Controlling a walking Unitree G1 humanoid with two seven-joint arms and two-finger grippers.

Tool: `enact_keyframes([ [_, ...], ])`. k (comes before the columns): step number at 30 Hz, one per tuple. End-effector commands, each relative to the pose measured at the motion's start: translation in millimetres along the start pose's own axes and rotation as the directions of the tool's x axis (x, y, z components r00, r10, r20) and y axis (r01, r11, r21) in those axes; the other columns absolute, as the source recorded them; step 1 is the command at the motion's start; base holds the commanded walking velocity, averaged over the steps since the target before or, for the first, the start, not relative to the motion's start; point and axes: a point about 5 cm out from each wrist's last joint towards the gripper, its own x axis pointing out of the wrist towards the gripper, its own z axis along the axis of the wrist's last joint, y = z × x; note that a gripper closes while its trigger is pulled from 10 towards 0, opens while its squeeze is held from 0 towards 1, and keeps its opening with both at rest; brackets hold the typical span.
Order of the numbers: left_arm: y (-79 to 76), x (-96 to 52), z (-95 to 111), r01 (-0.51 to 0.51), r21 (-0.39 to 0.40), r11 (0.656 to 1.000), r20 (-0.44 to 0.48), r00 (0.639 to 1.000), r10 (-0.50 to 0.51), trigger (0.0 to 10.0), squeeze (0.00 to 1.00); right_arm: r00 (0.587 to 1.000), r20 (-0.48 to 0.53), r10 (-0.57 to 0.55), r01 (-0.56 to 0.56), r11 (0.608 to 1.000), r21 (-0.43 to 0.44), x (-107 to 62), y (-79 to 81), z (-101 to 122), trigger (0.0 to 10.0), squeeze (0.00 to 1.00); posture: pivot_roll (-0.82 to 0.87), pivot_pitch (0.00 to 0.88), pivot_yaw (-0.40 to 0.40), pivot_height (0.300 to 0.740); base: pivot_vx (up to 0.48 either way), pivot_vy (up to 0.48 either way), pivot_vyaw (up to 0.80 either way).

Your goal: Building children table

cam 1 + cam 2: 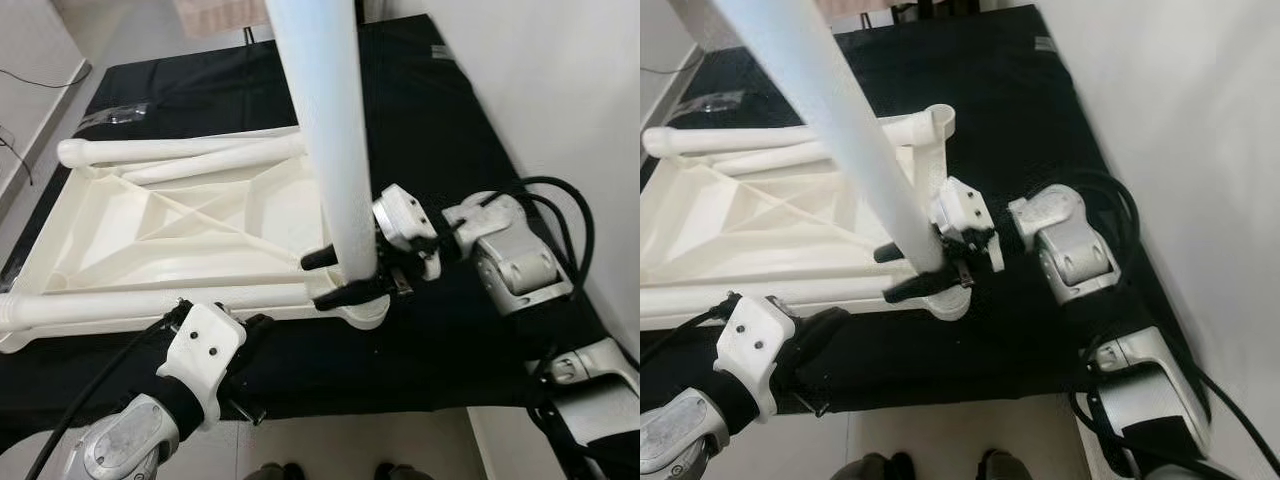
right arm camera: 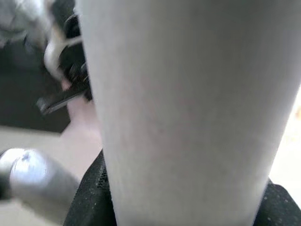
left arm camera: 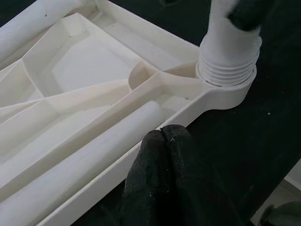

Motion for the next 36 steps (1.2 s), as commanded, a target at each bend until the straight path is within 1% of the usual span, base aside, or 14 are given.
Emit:
enact_keyframes([
  [1,-1.7,-1.0,-4,-0.003,0.003,1.0,-0.028,1.0,0.003,10.0,0.0,0.993,-0.089,-0.071,0.087,0.979,0.183,5.9,4.2,-41,10.0,0.0,0.02,0.271,0.089,0.74,0.0,0.0,0.0],
  [7,-1.3,-1.3,-3,-0.003,0.007,1.0,-0.03,1.0,0.003,10.0,0.0,0.976,-0.097,-0.193,0.21,0.952,0.221,8.9,-0.2,-52,10.0,0.0,0.02,0.279,0.093,0.74,0.0,0.0,0.0],
  [13,-0.9,-1.1,-3,-0.003,0.008,1.0,-0.03,1.0,0.003,10.0,0.0,0.961,-0.128,-0.246,0.272,0.928,0.256,11.3,0.0,-59,10.0,0.0,0.02,0.282,0.095,0.74,0.0,0.0,0.0],
  [20,0.4,0.3,-1,-0.002,0.012,1.0,-0.025,1.0,0.003,10.0,0.0,0.881,-0.222,-0.418,0.471,0.823,0.317,8.6,-10.6,-67,10.0,0.0,0.02,0.288,0.091,0.74,0.0,0.0,0.0],
  [22,0.8,0.1,-1,-0.005,0.014,1.0,-0.024,1.0,0.006,10.0,0.0,0.809,-0.281,-0.516,0.587,0.732,0.345,5.5,-10.3,-71,10.0,0.0,0.01,0.288,0.08,0.74,0.0,0.0,0.0],
  [24,0.7,-0.6,-1,-0.01,0.015,1.0,-0.024,1.0,0.01,10.0,0.0,0.601,-0.349,-0.719,0.799,0.529,0.286,2.3,-5.0,-74,10.0,0.0,0.01,0.288,0.062,0.74,0.0,0.0,0.0],
  [25,1.0,-0.9,-1,-0.013,0.015,1.0,-0.023,1.0,0.014,10.0,0.0,0.459,-0.36,-0.812,0.884,0.378,0.275,5.0,6.9,-71,10.0,0.0,0.0,0.284,0.057,0.74,0.0,0.0,0.0],
  [26,1.2,-1.1,-1,-0.015,0.014,1.0,-0.023,1.0,0.016,10.0,0.0,0.348,-0.375,-0.859,0.927,0.256,0.273,3.2,17.1,-69,10.0,0.0,0.0,0.284,0.057,0.74,0.0,0.0,0.0],
  [27,1.2,-1.1,-1,-0.015,0.014,1.0,-0.023,1.0,0.016,10.0,0.0,0.348,-0.375,-0.859,0.927,0.256,0.273,3.2,17.1,-69,10.0,0.0,0.0,0.284,0.057,0.74,0.0,0.0,0.0],
  [28,1.3,-1.1,-1,-0.016,0.014,1.0,-0.022,1.0,0.017,10.0,0.0,0.291,-0.386,-0.875,0.942,0.191,0.277,2.3,23.5,-68,10.0,0.0,0.0,0.284,0.057,0.74,0.0,0.0,0.0],
  [29,2.8,0.2,-1,-0.02,0.014,1.0,-0.02,1.0,0.021,10.0,0.0,0.292,-0.374,-0.88,0.94,0.192,0.282,16.4,38.0,-63,10.0,0.0,-0.01,0.293,0.082,0.74,0.0,0.0,0.0],
  [30,2.8,0.2,-1,-0.02,0.014,1.0,-0.02,1.0,0.021,10.0,0.0,0.292,-0.374,-0.88,0.94,0.192,0.282,16.4,38.0,-63,10.0,0.0,-0.01,0.293,0.082,0.74,0.0,0.0,0.0],
  [31,4.1,3.7,0,-0.016,0.015,1.0,-0.013,1.0,0.017,10.0,0.0,0.312,-0.344,-0.886,0.931,0.213,0.295,39.9,52.0,-57,10.0,0.0,-0.01,0.283,0.093,0.74,0.0,0.0,0.0],
  [36,6.3,8.0,2,0.0,0.029,1.0,-0.003,1.0,0.0,10.0,0.0,0.321,-0.324,-0.89,0.931,0.234,0.279,51.6,50.9,-57,10.0,0.0,-0.01,0.27,0.097,0.74,0.0,0.0,0.0],
])
